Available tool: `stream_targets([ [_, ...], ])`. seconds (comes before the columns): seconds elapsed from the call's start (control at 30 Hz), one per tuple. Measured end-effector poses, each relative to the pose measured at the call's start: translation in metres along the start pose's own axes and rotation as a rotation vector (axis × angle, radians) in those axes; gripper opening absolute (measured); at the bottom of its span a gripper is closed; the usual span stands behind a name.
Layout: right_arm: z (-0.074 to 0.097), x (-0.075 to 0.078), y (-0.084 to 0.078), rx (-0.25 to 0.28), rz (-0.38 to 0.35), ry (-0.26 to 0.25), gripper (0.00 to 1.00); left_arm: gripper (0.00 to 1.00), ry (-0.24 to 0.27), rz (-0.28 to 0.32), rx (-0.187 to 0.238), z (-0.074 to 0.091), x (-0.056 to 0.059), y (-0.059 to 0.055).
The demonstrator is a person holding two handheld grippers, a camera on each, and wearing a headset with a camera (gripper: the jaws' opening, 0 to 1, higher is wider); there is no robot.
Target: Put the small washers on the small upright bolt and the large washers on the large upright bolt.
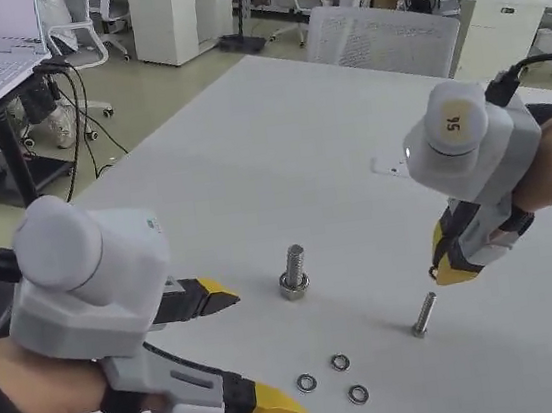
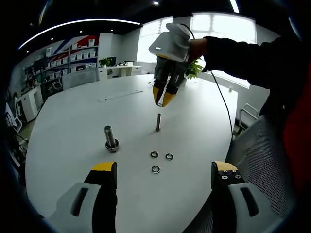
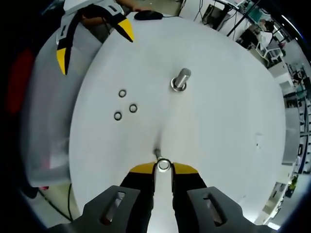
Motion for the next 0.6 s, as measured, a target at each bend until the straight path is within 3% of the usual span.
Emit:
stream_targets([
  [0.6,-0.020,0.006,-0.003,-0.007,-0.006,0.039,0.13,0.79,0.002,0.004,-0.006,0.000,-0.001,-0.002],
])
Point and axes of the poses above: the centre of the closed fingertips' face, and the gripper's own axes: z roughly backward along the fingers, x roughly to its right, y roughly out of its top, the point moved 10 cm from there along z, roughly backward along the fingers, and after that the axes turned 14 degrees about y, right-handed, at the moved point
